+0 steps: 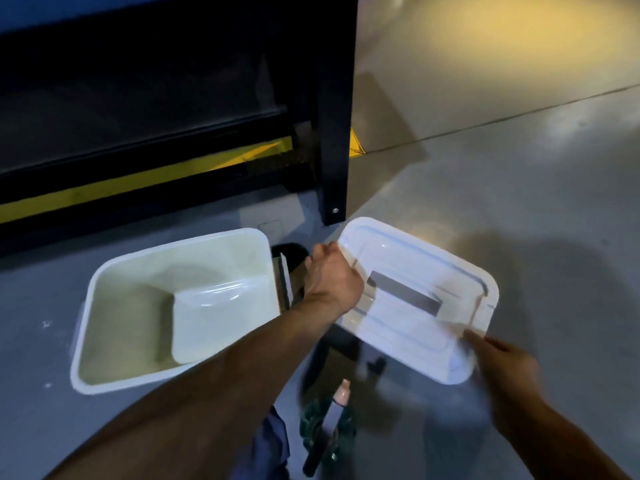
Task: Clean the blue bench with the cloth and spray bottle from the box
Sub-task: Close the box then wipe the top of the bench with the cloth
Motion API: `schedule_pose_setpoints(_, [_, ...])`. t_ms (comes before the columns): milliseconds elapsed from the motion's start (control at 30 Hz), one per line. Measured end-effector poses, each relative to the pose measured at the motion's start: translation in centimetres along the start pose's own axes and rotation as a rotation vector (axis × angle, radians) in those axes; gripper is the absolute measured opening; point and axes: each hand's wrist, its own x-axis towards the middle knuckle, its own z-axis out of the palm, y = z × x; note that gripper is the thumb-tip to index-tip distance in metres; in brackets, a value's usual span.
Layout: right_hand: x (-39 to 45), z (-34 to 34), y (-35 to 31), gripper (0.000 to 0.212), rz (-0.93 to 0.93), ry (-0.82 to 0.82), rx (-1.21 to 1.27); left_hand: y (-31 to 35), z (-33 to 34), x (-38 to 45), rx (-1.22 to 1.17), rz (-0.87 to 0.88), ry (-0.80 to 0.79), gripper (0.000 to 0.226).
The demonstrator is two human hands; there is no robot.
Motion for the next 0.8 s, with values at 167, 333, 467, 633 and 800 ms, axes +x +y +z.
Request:
schedule_pose_setpoints(167, [-1.6, -3.8, -4.5, 0.029, -0.189, -0.057, -0.048, 0.5, -7.4, -2.2, -0.117, 0.124, 0.093, 0.034])
schedule_pose_setpoints(333, [-3.7, -3.0, -10.1, 0.084, -0.415, -0.147, -0.149, -3.0, -16.7, -5.0, -0.251, 0.108, 0.153, 0.029])
schedule_pose_setpoints(467, [-7.8, 1.9, -14.1, 0.070, -0.564, -0.256, -0.270, -7.8, -22.8, -7.9, -0.181, 0.002, 0.244, 0.018])
schedule_pose_setpoints(633, [-12.1, 10.5, -16.5, 0.032, -0.645, -0.428, -0.414, -14.3, -26.5, -10.8, -0.191, -0.166, 0.316, 0.012])
schedule_pose_setpoints(800, [-15.0, 15.7, -17.0, 0.031, -0.721, -0.614, -0.477, -20.4, -26.2, -12.1, -0.348, -0.308, 0.309, 0.014])
